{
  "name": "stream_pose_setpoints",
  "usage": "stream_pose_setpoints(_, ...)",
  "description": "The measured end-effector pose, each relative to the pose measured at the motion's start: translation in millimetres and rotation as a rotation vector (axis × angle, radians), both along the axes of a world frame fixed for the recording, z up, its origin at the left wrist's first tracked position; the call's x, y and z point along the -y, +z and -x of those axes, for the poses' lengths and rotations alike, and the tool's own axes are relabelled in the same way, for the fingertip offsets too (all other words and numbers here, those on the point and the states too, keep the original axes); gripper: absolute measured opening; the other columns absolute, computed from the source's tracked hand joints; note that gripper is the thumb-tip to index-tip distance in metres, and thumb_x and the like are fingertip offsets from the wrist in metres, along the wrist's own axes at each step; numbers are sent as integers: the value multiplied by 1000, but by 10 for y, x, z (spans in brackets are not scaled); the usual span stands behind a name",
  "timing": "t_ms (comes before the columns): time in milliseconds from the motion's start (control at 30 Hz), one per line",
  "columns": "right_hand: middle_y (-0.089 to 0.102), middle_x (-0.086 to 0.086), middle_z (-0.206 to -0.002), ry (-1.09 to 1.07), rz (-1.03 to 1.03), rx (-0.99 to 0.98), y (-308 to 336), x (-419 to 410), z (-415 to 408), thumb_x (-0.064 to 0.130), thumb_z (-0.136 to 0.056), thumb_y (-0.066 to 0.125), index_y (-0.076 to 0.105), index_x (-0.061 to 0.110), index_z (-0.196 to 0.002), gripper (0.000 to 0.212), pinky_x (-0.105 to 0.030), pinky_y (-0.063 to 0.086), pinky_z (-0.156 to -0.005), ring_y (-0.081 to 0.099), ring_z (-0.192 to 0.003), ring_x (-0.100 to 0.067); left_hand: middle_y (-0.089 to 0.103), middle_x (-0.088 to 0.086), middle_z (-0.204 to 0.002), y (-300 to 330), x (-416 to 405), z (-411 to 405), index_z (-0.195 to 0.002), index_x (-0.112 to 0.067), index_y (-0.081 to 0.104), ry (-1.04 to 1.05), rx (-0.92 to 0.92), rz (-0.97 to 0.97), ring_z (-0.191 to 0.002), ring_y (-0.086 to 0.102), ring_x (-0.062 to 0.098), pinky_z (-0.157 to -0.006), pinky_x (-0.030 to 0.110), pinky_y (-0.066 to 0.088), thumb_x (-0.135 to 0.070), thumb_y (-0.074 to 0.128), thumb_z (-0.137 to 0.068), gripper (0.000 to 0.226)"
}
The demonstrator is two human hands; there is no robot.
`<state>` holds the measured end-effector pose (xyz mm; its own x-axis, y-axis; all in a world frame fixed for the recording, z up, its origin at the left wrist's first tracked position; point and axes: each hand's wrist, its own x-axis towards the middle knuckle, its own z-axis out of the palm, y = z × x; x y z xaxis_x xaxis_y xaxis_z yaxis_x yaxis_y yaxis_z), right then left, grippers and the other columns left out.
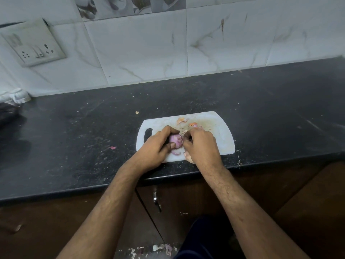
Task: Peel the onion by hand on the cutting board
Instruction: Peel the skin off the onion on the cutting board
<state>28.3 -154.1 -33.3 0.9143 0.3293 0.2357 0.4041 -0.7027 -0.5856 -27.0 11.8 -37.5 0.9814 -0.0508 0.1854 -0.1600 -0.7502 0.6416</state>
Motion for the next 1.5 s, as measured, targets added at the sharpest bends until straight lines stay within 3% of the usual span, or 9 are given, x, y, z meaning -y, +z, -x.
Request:
stream_pose_setpoints(100, 74, -2, -94, -52, -62, 21, -20, 11, -99, 20, -98, 61, 72, 12, -101, 14, -38, 57, -79, 68, -83, -18, 68, -11, -126, -1, 5, 21, -132, -18, 55, -53, -27, 28, -119, 63, 2, -102, 18, 48, -9, 56, -104, 30)
stream_pose_setpoints(233, 69, 2, -115, -93, -222, 64, -75, 22, -99, 8, -101, 53, 68, 13, -118, 24, -23, 50, -88, 62, -98, -10, 68, -13, -128, -62, 28, 37, -135, -20, 57, -13, 29, 110, -121, 62, 0, -104, 17, 47, -10, 57, -104, 33)
stream_pose_setpoints(333, 67, 3, -121, -62, -308, 35, -105, 65, -76, 5, -100, 51, 65, 14, -125, 30, -21, 49, -91, 65, -105, -11, 67, -15, -129, -76, 41, 24, -136, -23, 58, 15, 56, 116, -122, 61, -1, -106, 18, 46, -11, 57, -104, 35)
stream_pose_setpoints(500, 68, 10, -106, 65, -336, 25, -155, 161, 5, 18, -94, 71, 75, 20, -106, 13, -12, 49, -81, 65, -90, -5, 67, -14, -130, -93, 55, 22, -139, -23, 57, 43, 64, 108, -122, 61, 0, -107, 27, 49, -15, 57, -104, 35)
stream_pose_setpoints(800, 72, 6, -104, 65, -291, 69, -202, 162, 15, 18, -93, 72, 79, 19, -109, 17, -33, 58, -87, 69, -93, -11, 65, -11, -137, -84, 52, 1, -144, -25, 55, 17, 36, 86, -128, 58, 5, -112, 34, 47, -16, 54, -106, 38)
stream_pose_setpoints(1100, 71, 8, -89, -9, -111, 74, -132, 108, 39, 40, -94, 67, 73, 21, -98, 21, -33, 54, -71, 66, -75, -11, 65, -9, -136, -57, 80, -8, -143, -25, 55, -12, 19, 77, -128, 57, 6, -109, 23, 45, -13, 51, -107, 38)
stream_pose_setpoints(1233, 66, 8, -74, -89, -106, 17, -99, 88, 21, 32, -93, 66, 70, 20, -91, 12, -24, 42, -57, 62, -67, -9, 62, -14, -130, -28, 107, -30, -145, -24, 54, -11, 6, 41, -125, 55, 7, -104, 19, 41, -13, 50, -107, 40)
stream_pose_setpoints(1367, 74, 3, -89, -183, -276, -52, -114, 80, -84, 22, -94, 62, 73, 15, -99, 14, -33, 57, -72, 70, -79, -15, 63, -13, -130, -71, 94, -25, -143, -30, 55, -6, 0, 39, -124, 57, 9, -107, 27, 44, -16, 52, -106, 40)
stream_pose_setpoints(1500, 69, 3, -104, -192, -392, 9, -181, 71, -32, 13, -98, 53, 66, 17, -114, 22, -41, 62, -76, 71, -84, -18, 66, -9, -133, -114, 89, -35, -141, -30, 56, 35, 15, 110, -125, 59, 7, -110, 34, 48, -21, 51, -107, 36)
